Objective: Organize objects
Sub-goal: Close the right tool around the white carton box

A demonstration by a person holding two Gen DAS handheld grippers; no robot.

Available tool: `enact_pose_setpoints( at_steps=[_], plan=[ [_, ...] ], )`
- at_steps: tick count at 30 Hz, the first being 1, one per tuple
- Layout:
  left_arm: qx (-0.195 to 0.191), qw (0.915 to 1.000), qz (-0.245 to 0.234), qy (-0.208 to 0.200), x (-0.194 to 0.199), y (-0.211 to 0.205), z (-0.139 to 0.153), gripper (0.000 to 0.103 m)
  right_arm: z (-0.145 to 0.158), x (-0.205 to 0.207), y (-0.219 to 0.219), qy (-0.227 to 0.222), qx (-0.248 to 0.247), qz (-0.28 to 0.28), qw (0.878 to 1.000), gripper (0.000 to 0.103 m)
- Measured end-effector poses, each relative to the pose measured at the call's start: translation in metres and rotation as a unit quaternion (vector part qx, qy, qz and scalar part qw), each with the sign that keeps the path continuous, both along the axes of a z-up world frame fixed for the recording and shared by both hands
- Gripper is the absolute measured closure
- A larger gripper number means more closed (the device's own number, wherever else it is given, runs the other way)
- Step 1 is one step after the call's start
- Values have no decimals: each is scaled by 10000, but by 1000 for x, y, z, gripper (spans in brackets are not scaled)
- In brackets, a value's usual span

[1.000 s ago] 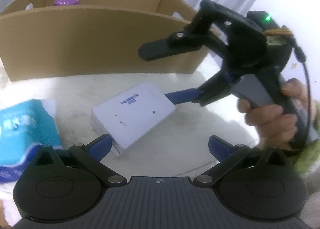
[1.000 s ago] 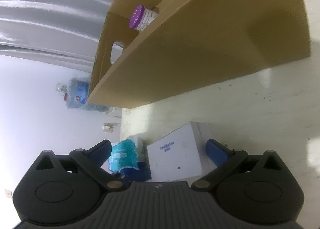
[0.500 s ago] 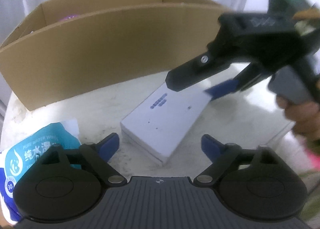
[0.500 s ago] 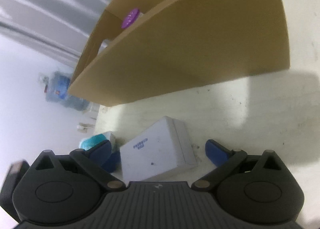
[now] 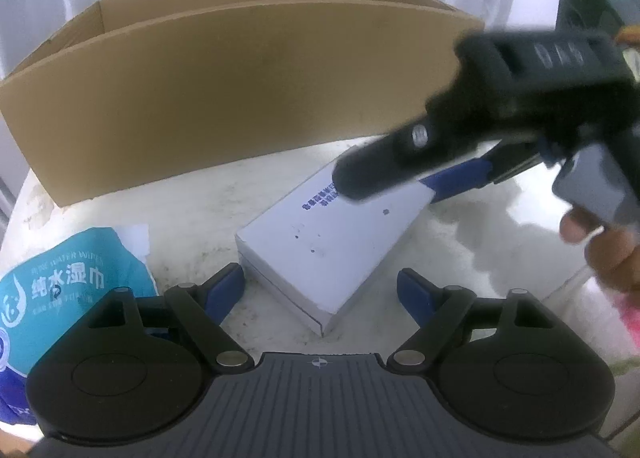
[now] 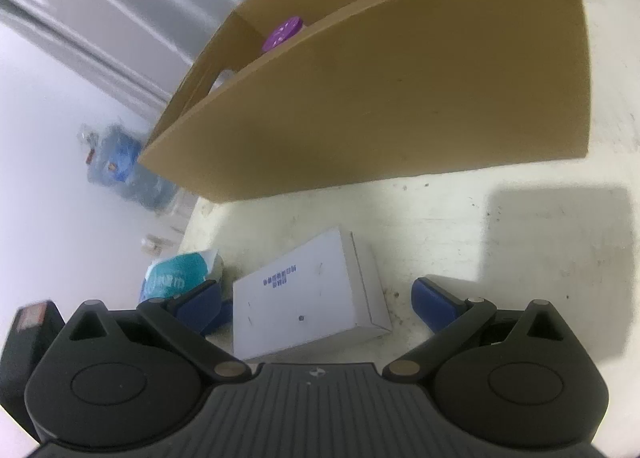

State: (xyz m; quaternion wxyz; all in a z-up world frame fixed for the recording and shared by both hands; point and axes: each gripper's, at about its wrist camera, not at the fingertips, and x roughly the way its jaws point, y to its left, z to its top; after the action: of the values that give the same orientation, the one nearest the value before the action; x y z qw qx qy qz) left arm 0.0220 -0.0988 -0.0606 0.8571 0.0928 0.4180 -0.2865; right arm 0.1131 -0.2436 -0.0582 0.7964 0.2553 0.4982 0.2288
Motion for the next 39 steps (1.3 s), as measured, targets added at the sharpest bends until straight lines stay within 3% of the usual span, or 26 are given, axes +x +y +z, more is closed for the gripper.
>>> enact_pose_setpoints(
  at_steps=[4,11,17,26,29,31,39],
  plan=[
    [-77,10000,41,27,13,-6,-5,18,4,-2,8,-113,-324,229,9991,0],
    [-101,9999,86,24,3,1,8,18,5,-10,13,-334,-534,293,9976,0],
    [-92,9999,69,21,7,4,10,27,11,-9,25,-338,-1052,618,9920,0],
    [-168,9998,102,23,-1,1,15,32,26,-12,3,-748,-858,407,9927,1],
    [-103,9998,142,-25,-1,-3,8,34,19,-13,4,-701,-847,290,9935,10],
    [-30,9998,161,-65,-1,-6,8,37,14,-13,6,-652,-772,212,9947,23],
    [47,9997,194,-142,-9,-6,13,48,9,-19,14,-636,-785,127,9948,32]
  ],
)
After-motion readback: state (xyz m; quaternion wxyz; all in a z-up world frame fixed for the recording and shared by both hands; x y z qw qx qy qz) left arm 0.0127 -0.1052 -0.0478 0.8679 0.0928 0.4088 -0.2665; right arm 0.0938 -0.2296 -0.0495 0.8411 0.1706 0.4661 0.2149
